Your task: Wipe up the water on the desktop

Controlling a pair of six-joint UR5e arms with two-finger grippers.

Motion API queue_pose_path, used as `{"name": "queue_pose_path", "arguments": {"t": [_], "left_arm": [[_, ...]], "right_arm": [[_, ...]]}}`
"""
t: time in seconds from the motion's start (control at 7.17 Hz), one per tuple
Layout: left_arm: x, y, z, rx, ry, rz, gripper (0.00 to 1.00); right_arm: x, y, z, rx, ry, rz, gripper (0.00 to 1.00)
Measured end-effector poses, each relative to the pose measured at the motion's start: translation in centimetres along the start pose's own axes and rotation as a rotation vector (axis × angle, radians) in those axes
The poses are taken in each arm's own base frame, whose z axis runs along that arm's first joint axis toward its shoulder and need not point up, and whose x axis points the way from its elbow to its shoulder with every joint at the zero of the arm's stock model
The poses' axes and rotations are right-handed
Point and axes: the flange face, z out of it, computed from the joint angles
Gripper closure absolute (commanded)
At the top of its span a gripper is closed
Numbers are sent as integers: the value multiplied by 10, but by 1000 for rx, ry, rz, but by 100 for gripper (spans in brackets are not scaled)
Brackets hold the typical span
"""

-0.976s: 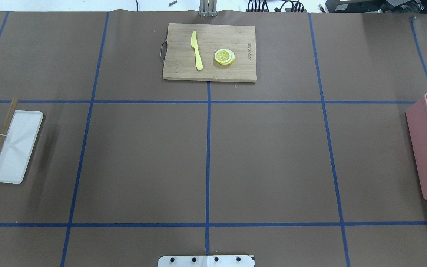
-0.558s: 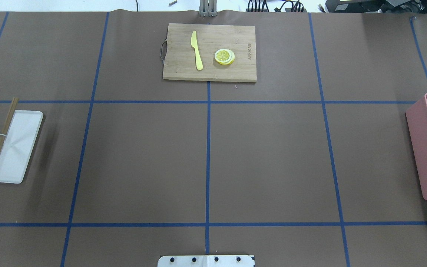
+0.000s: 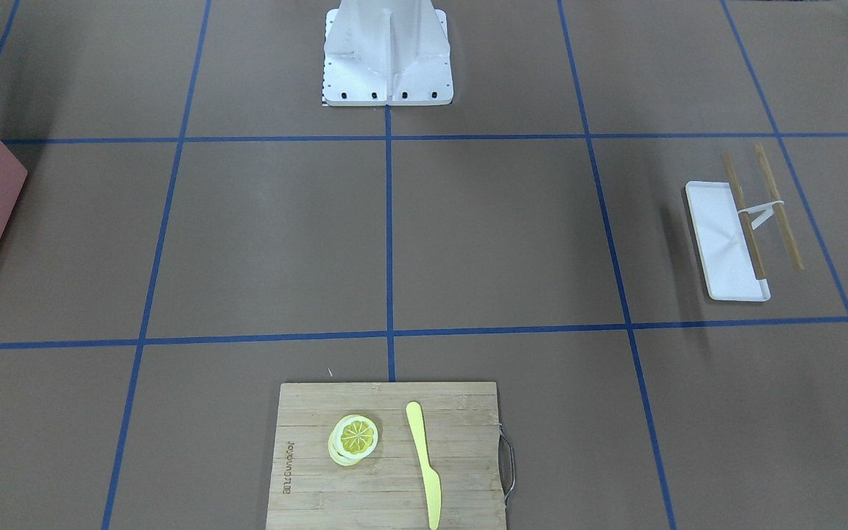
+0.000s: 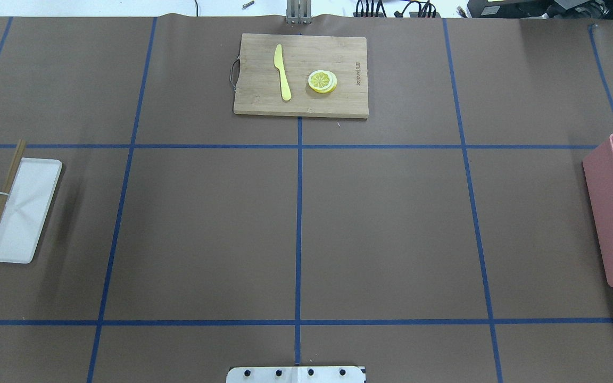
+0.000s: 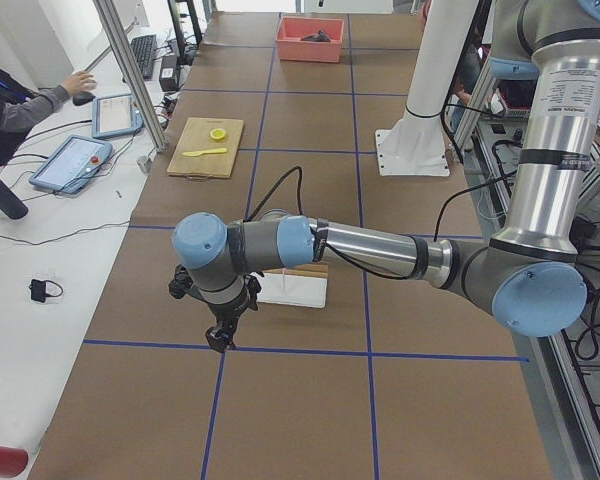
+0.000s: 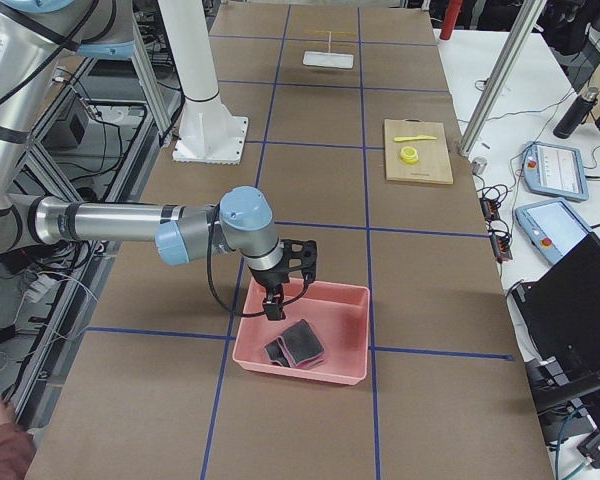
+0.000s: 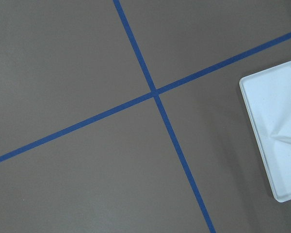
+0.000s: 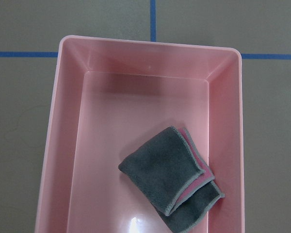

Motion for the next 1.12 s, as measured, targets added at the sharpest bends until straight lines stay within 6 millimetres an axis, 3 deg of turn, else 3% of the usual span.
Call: {"name": "queue_pose_path", "arguments": {"t": [0.28, 0.7, 0.84, 1.12], "left_arm": [[-1, 2, 2, -3, 2, -3, 1], [-2, 9, 6, -8, 5, -8, 1], [-2, 12, 8, -10, 7, -11, 1], [-6, 25, 19, -27, 17, -30, 1]], "right_arm": [[-3, -9, -3, 3, -59, 2, 0], [7, -20, 15, -35, 1, -124, 0], [4, -41, 15, -70, 15, -145, 0], [-7, -94, -15, -137, 38, -58, 0]]}}
